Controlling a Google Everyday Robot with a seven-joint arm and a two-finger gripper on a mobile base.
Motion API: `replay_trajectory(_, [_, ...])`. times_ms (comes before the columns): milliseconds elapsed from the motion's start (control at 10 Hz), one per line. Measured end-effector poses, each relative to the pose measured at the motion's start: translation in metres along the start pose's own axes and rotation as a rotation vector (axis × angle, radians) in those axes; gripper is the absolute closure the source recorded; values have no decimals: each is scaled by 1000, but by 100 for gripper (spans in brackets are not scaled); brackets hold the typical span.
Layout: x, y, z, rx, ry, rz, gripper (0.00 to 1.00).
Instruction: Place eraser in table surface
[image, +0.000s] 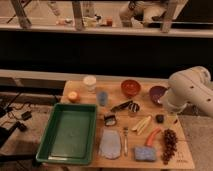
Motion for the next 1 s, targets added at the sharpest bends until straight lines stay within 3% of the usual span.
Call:
replay_trajectory(500, [7, -3, 2, 2, -11, 25, 20])
replay_trajectory(1000, [43, -19, 24, 14, -84, 80, 20])
